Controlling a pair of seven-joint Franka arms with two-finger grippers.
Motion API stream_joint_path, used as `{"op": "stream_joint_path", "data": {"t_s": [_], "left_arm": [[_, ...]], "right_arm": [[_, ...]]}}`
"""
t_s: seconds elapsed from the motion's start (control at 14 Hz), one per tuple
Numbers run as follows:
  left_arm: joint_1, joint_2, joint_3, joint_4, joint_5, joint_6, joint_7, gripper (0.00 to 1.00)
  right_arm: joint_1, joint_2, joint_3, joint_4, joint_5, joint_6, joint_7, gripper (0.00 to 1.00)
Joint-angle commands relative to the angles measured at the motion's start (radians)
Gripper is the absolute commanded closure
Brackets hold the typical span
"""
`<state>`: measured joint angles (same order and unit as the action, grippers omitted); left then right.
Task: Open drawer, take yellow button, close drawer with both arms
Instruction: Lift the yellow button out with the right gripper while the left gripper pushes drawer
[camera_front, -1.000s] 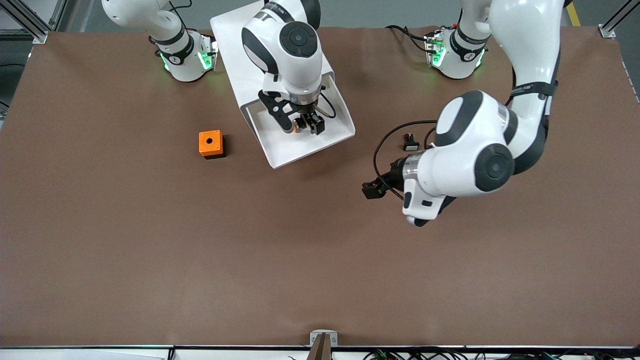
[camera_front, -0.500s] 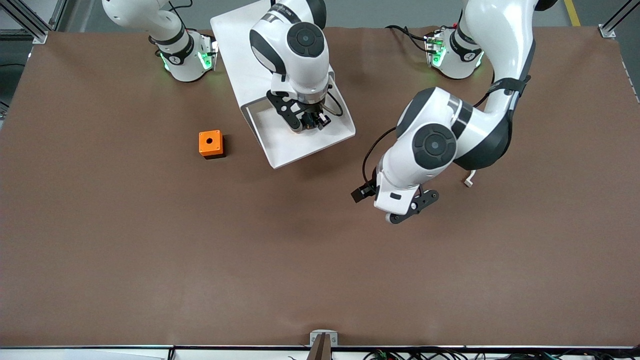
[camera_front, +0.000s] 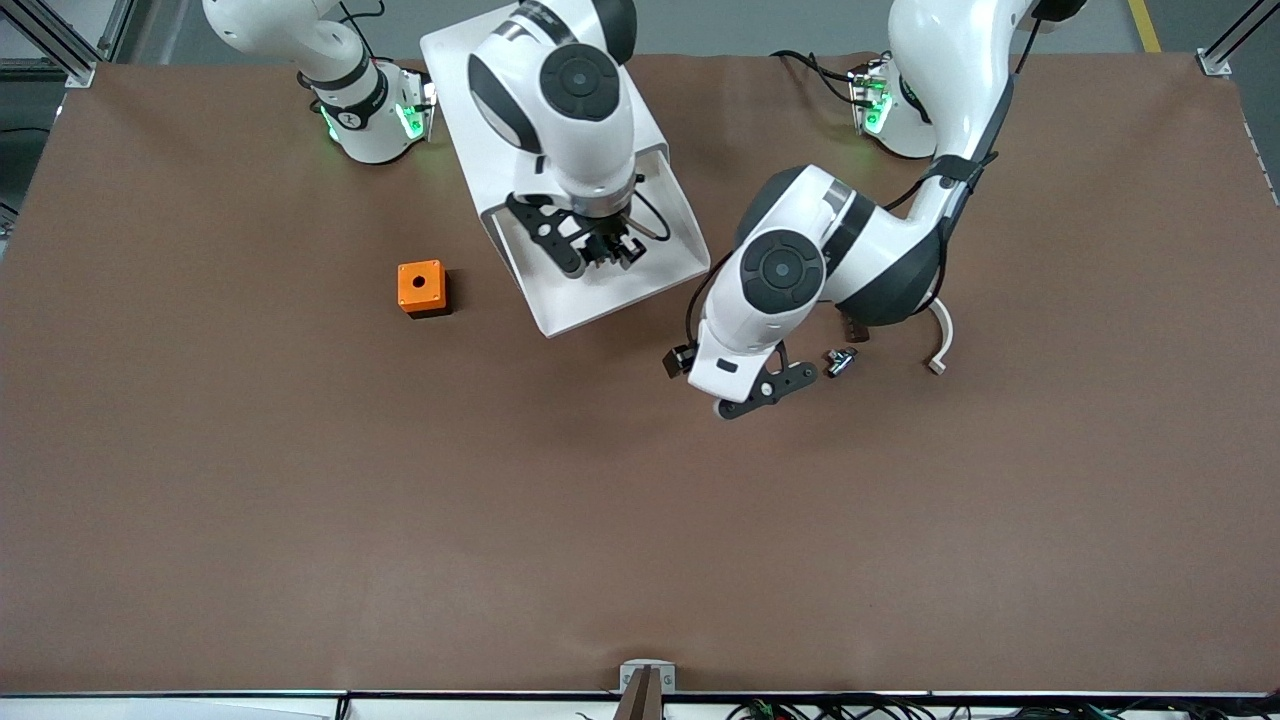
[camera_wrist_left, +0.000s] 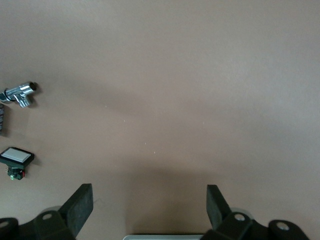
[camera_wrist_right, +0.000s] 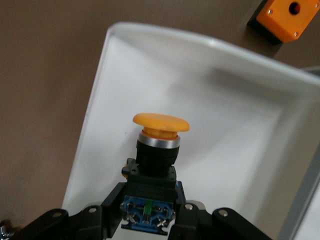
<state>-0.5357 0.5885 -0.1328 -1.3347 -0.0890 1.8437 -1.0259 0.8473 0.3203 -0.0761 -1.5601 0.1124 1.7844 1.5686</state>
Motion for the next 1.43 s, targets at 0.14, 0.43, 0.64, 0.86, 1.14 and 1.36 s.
{"op": "stream_joint_path", "data": {"t_s": [0.14, 0.43, 0.64, 0.86, 1.14, 1.36], "left_arm": [[0.000, -0.009, -0.004, -0.009, 0.025, 0.014, -0.005, 0.00], [-0.027, -0.009, -0.004, -0.009, 0.025, 0.016, -0.105, 0.00], [-0.050, -0.007, -0.004, -0.009, 0.025, 0.023, -0.163, 0.00], [-0.075, 0.014, -0.005, -0.005, 0.031, 0.039, -0.160, 0.00], [-0.081, 0.017, -0.018, -0.006, 0.015, 0.039, -0.154, 0.00], [-0.107, 0.019, -0.019, -0.006, 0.012, 0.039, -0.154, 0.00]], "right_arm": [[-0.230, -0.052, 0.009, 0.068, 0.036, -0.147, -0.371, 1.00], [-0.437, -0.053, 0.006, 0.051, 0.033, -0.206, -0.748, 1.00], [-0.604, -0.044, 0.005, 0.006, 0.021, -0.174, -1.043, 1.00], [-0.764, -0.009, 0.005, -0.047, -0.031, -0.064, -1.341, 1.00], [-0.921, 0.048, 0.005, -0.121, -0.036, 0.110, -1.651, 0.99], [-0.984, 0.121, 0.005, -0.121, -0.039, 0.216, -1.769, 0.98]]}}
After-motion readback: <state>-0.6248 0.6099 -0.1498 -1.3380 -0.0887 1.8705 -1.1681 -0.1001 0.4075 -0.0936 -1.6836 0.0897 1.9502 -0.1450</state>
